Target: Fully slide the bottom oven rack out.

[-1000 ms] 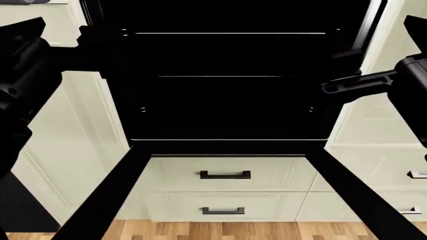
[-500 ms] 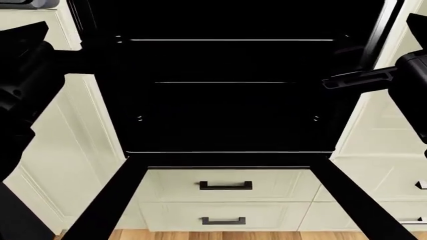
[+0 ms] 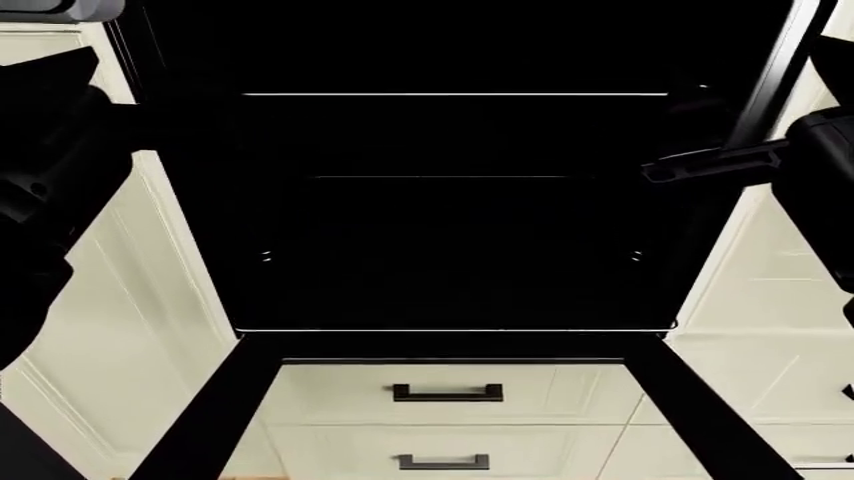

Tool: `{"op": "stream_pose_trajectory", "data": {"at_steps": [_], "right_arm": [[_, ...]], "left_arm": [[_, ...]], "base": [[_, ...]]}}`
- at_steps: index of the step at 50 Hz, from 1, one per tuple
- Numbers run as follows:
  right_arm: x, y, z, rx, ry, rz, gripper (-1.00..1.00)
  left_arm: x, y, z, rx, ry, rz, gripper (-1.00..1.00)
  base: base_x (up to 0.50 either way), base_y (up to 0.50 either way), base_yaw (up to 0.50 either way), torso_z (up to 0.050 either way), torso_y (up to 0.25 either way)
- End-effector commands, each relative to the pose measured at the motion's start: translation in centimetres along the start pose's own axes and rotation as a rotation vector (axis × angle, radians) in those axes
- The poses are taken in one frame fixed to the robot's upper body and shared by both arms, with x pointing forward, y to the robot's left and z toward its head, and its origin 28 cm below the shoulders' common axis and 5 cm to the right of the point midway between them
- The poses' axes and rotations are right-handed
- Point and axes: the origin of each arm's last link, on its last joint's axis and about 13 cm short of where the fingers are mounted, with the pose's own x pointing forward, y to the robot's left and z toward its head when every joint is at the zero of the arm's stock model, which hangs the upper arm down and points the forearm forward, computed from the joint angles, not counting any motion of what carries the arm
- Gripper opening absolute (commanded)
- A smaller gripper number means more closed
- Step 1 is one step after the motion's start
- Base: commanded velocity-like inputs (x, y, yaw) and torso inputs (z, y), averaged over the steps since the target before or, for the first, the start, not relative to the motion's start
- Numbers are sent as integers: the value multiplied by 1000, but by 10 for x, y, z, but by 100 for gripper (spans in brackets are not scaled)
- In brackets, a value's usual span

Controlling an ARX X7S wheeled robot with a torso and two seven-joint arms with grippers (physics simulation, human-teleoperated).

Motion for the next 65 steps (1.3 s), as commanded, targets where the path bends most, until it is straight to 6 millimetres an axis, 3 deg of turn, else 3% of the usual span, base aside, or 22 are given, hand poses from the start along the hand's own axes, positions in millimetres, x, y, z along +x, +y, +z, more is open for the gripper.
{"op": "stream_pose_trajectory", "data": {"at_steps": [1,22,32,46,65], "right_arm": [[1,0,0,0,1,6,100],[0,0,4,33,55,27,100],[-1,0,6,80,84,40,100],[-16,2,16,60,102,81,100],[-12,3,10,61,106,81,100]], "left_arm": [[1,-1,0,-2,2,-1,100],[1,-3,-1,25,53,-20,100],[-3,-6,2,15,85,-36,100],[-36,-13,13,4,155,-84,100],[-33,-13,11,5,160,-81,100]], "base": [[195,-51,0,0,0],[44,-5,0,0,-6],[0,0,0,0,-237],[0,0,0,0,-250],[0,0,0,0,-245]]}}
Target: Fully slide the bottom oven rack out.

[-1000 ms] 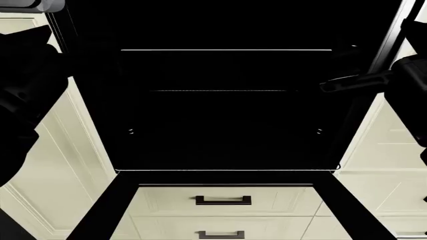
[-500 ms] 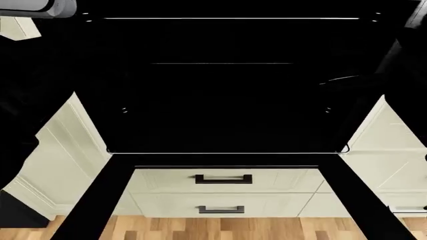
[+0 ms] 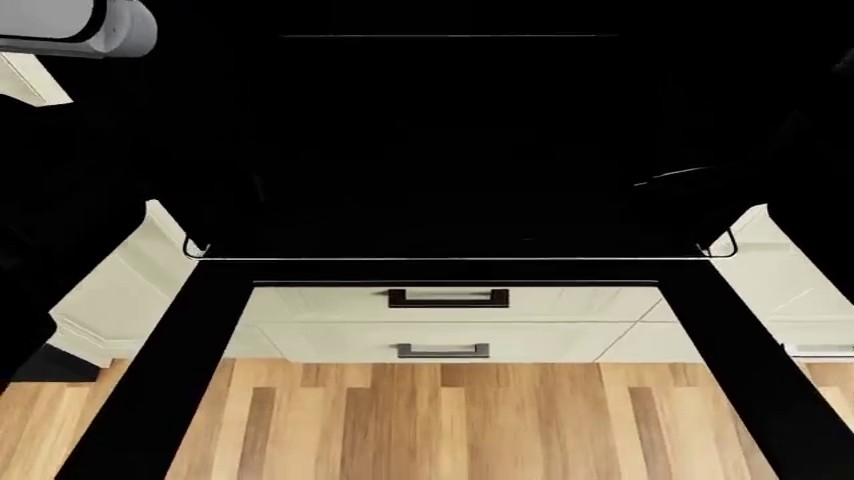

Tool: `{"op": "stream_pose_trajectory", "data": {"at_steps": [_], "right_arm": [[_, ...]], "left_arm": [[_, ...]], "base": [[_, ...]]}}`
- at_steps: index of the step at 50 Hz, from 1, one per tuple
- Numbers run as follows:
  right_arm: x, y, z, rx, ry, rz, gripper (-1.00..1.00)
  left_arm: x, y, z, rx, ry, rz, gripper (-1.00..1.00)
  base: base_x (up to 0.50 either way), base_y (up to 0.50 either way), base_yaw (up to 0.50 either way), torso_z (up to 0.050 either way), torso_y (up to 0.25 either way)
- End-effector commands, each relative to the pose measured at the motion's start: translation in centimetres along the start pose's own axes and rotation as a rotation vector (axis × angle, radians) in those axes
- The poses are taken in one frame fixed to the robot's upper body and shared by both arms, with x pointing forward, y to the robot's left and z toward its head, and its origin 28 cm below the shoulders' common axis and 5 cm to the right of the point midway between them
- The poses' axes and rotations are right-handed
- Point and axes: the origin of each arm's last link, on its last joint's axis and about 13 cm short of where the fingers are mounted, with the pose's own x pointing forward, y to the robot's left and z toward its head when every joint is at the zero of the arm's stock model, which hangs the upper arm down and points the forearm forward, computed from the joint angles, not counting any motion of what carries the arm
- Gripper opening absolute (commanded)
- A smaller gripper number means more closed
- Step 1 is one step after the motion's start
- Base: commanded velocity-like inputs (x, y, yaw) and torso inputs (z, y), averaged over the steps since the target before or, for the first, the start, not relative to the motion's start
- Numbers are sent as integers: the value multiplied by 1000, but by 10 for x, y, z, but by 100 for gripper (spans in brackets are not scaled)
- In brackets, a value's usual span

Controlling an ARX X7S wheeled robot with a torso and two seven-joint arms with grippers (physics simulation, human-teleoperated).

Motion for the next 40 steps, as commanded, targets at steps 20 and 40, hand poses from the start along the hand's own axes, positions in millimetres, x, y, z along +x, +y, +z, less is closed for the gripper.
{"op": "stream_pose_trajectory", "data": {"at_steps": [20,40], "right_arm": [[7,2,-4,31,26,20,100],[61,7,-8,152,187,61,100]], "left_arm": [[5,-3,2,-10,21,-16,100],[76,3,-8,-148,207,-32,100]], "base": [[0,0,0,0,-149],[0,0,0,0,0]]}}
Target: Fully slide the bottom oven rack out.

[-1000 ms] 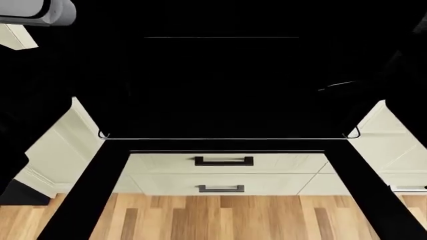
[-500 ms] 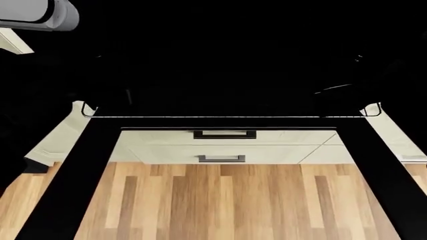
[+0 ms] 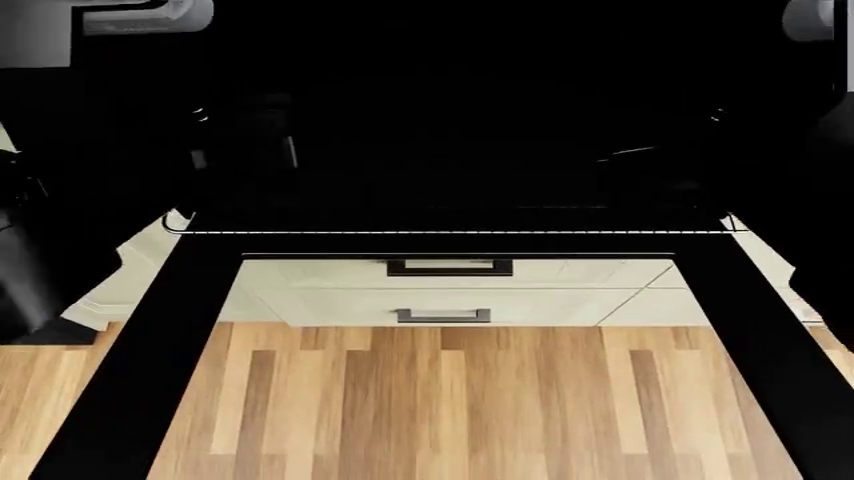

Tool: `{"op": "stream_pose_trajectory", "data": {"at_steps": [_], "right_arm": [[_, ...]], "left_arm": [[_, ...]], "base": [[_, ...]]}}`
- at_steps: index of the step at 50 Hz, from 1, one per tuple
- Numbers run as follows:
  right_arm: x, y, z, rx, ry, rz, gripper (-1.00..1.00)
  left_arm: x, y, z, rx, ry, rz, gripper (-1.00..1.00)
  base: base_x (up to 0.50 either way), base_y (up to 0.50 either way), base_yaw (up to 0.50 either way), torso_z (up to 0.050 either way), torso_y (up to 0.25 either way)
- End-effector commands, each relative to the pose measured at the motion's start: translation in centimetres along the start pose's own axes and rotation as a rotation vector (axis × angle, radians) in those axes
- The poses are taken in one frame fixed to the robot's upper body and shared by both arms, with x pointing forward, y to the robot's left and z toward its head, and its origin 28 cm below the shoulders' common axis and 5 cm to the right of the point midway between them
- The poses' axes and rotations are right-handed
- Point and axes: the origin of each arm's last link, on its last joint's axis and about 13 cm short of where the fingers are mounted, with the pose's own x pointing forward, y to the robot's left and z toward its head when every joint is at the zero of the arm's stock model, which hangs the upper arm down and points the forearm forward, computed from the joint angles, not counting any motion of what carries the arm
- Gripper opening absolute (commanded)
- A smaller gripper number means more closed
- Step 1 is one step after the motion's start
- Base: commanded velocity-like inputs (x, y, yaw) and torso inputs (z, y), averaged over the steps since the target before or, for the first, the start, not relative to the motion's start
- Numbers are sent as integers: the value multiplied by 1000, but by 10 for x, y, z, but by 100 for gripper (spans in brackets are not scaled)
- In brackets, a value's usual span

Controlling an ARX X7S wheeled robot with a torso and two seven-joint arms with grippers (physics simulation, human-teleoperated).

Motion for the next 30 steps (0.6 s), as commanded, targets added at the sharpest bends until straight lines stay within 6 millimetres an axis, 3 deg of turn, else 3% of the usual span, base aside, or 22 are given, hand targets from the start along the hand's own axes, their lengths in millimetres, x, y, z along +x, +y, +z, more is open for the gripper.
{"op": "stream_pose_trajectory", "data": {"at_steps": [1,10,30], "right_arm": [[28,5,-3,71,86,17,100],[48,3,-3,84,123,4,100],[89,4,-23,67,206,-10,100]], "left_arm": [[37,3,-9,-63,84,8,100],[56,-5,-11,-73,139,4,100],[98,5,-35,-2,224,45,100]], "base": [[0,0,0,0,0],[0,0,0,0,0],[0,0,0,0,0]]}}
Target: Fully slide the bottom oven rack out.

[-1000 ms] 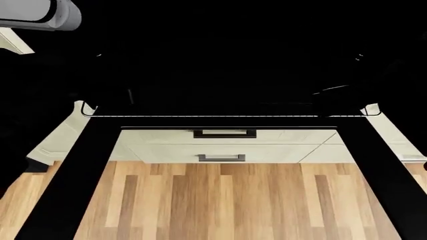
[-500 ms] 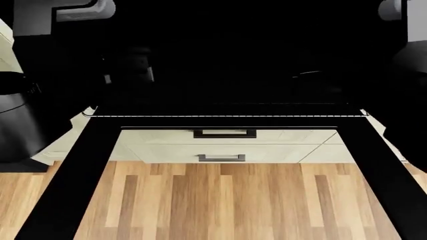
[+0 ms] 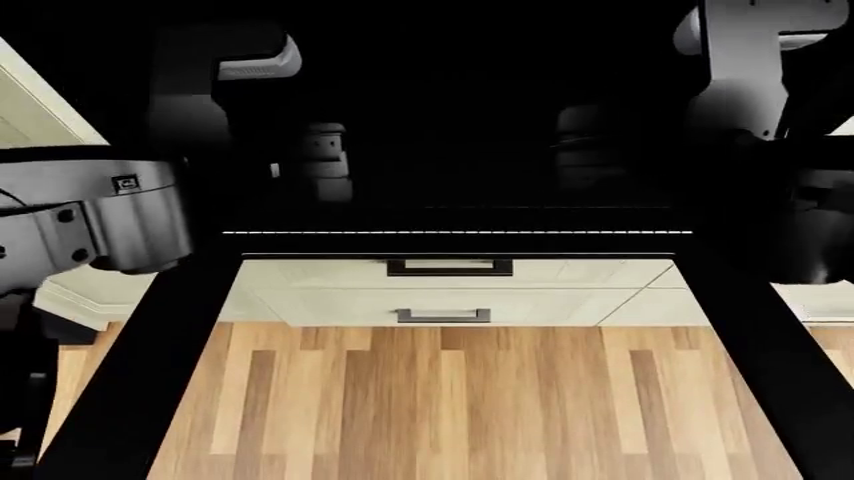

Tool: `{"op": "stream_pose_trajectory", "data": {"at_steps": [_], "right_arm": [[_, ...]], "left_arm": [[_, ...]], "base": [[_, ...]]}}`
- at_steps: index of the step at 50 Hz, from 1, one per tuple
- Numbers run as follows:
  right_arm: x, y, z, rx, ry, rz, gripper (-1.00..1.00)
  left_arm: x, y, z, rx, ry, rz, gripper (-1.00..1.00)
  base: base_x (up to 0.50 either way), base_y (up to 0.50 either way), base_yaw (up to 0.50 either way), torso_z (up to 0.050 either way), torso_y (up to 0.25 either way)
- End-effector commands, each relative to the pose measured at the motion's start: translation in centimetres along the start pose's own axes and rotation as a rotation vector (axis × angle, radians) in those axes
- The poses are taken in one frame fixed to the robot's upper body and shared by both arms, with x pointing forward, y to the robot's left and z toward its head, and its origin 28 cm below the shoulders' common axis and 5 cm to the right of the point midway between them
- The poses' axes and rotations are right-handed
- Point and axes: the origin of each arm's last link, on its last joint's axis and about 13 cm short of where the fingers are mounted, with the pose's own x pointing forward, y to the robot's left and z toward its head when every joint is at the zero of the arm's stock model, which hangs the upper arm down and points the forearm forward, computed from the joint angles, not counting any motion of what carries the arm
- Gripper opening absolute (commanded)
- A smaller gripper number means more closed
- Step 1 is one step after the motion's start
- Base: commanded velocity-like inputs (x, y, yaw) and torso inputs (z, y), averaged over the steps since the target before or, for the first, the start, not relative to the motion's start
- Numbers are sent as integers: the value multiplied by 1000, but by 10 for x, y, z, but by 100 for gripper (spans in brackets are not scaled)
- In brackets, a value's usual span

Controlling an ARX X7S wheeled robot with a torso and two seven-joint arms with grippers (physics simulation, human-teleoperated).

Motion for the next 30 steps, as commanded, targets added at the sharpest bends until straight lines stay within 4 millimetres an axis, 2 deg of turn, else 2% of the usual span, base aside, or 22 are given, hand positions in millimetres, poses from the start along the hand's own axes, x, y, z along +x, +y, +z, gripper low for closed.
{"op": "stream_pose_trajectory", "data": {"at_steps": [1,11,22,30], "right_arm": [[26,0,-8,-10,46,-10,100],[41,-1,-29,-19,105,-2,100],[51,0,-44,-42,138,-3,100],[57,2,-63,-43,180,-3,100]], "left_arm": [[24,5,-9,29,50,27,100],[36,8,-17,23,80,34,100],[42,10,-28,14,111,39,100],[47,14,-35,11,125,50,100]], "base": [[0,0,0,0,0],[0,0,0,0,0],[0,0,0,0,0],[0,0,0,0,0]]}}
